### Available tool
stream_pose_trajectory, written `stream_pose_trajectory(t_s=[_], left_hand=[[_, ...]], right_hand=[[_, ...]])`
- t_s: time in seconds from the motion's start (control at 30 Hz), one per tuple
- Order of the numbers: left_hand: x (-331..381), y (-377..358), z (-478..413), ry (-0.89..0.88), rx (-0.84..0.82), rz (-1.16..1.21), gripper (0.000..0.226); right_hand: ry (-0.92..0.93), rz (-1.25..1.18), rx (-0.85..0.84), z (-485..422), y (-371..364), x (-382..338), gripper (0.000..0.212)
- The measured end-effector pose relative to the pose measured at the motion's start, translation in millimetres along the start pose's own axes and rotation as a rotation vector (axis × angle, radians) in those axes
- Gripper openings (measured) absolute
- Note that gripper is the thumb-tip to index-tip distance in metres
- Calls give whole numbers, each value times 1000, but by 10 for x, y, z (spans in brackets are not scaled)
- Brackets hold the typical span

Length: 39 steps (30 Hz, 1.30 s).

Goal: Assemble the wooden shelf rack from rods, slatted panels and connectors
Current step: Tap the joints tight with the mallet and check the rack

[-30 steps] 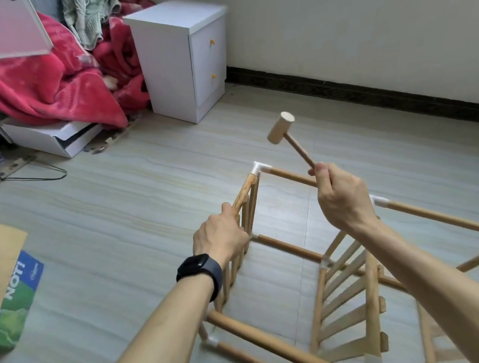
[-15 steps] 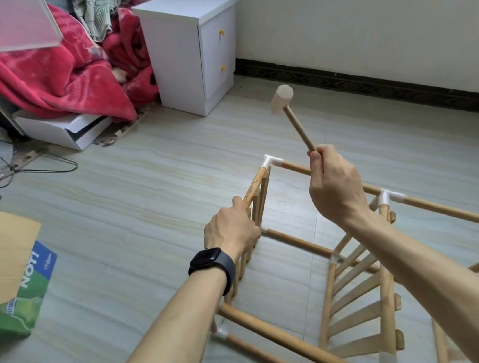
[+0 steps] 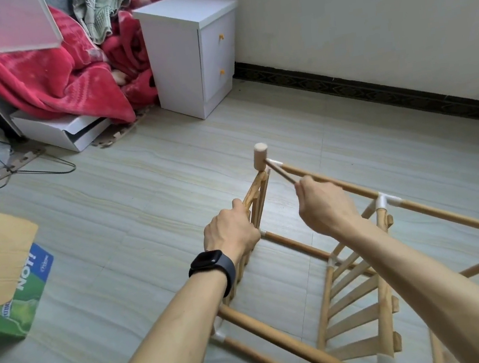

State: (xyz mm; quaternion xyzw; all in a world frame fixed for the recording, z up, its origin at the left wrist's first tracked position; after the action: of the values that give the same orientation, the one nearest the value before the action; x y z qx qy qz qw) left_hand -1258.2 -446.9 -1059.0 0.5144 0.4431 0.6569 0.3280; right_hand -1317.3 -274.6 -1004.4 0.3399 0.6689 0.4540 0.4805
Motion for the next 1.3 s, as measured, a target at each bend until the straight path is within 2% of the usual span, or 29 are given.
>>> stream_pose_trajectory(t_s=[0.03,0.07,0.17,0.3,0.47,0.53,0.63,0.73,0.8,0.87,0.97,1.03,1.13,1.17,1.2,1.27,1.3], left_hand=[[2,8,0,-4,5,-4,14],[9,5,6,-10,4,-13,14],[5,27,7,-10,1,-25,16],[87,60,39,-69,34,-126,19],[343,100,103,-266,83,-516,66],[621,69,162,-367,59,-622,70],[1263,-68,373,-449,40,-424,57],[1980,-409,681,-519,-72,-94,61],[2372,-692,908,-578,-168,-23,64],[2569,-970,1081,-613,-228,-116,64],[2589,-1193,1161,-616,-195,-357,56],[2584,-1208,1140,-607,-180,-391,53],[2599,-1221,1123,-606,-193,-390,53],[2606,-1214,1121,-604,-193,-389,54],[2613,-1210,1120,-601,-195,-385,54],[2616,-1208,1110,-593,-198,-376,56],[2617,-1202,1102,-592,-197,-374,57]], right_hand=[[-55,67,-108,23,-107,79,36],[-77,43,-129,49,-126,123,38],[-61,-178,-5,139,84,109,37],[-135,-260,66,459,402,367,29],[-314,-400,175,1328,871,1219,14],[-389,-426,239,1734,1076,1581,16],[-504,-360,347,2243,1348,2041,16],[-681,-257,341,2594,1458,2473,21],[-805,-150,321,2761,1512,2731,28],[-859,-109,337,2846,1581,2913,34],[-873,-78,343,2835,1698,3094,37],[-844,-45,364,2796,1773,3160,35],[-725,-108,618,2803,1945,3163,29],[-715,-127,642,2792,1949,3190,30],[-738,-115,565,2744,1881,3247,32],[-834,10,260,2656,1633,3371,38],[-843,53,195,2636,1583,3395,39]])
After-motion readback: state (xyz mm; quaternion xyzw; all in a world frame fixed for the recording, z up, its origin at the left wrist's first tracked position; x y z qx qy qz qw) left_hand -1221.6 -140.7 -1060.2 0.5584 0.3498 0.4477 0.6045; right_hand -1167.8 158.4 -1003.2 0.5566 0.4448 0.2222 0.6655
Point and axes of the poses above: each hand's wrist, its own z-axis away from the middle knuckle, its own y-axis out of the back of the hand, x = y × z, the point moved 9 cm from there along -z, towards the middle knuckle, and after that the axes turned 1 degree about -y, right-handed, at the moved point
